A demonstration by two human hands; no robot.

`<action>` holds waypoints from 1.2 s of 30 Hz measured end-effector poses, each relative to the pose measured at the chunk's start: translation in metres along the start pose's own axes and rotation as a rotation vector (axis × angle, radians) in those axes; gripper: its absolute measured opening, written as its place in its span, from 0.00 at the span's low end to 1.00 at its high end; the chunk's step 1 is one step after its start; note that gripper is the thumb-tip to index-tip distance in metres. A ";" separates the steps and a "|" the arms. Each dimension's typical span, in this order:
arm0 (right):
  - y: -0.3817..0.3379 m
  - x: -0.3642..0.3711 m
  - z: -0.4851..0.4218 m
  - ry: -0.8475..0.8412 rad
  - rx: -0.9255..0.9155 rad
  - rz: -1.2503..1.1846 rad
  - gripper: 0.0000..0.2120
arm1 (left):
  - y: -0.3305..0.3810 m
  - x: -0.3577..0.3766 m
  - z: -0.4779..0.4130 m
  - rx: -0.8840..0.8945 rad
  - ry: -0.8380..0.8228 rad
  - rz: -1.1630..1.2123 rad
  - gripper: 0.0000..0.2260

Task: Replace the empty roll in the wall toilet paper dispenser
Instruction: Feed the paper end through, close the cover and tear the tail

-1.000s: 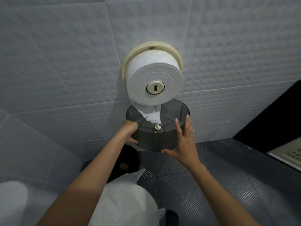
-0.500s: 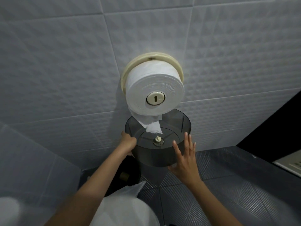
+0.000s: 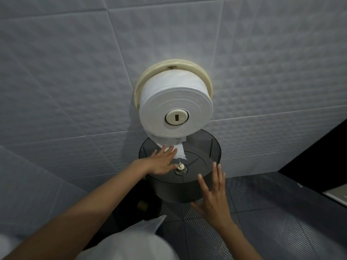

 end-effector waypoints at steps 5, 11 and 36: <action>0.001 0.001 -0.001 0.017 -0.016 -0.018 0.63 | 0.007 0.004 -0.028 -0.083 -0.107 0.048 0.30; 0.003 -0.001 -0.004 0.027 -0.023 -0.053 0.54 | 0.009 0.003 -0.054 -0.177 -0.197 0.101 0.30; 0.009 0.014 -0.001 0.122 -0.089 -0.040 0.55 | 0.007 0.017 -0.116 -0.191 0.046 0.150 0.38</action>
Point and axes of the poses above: each hand's wrist, its own z-axis away from the middle knuckle, its own x-axis out of the palm, y = z × x, the point moved 3 cm from there along -z, towards the middle knuckle, and after that the axes turned 7 degrees about z, right-handed, at the moved point
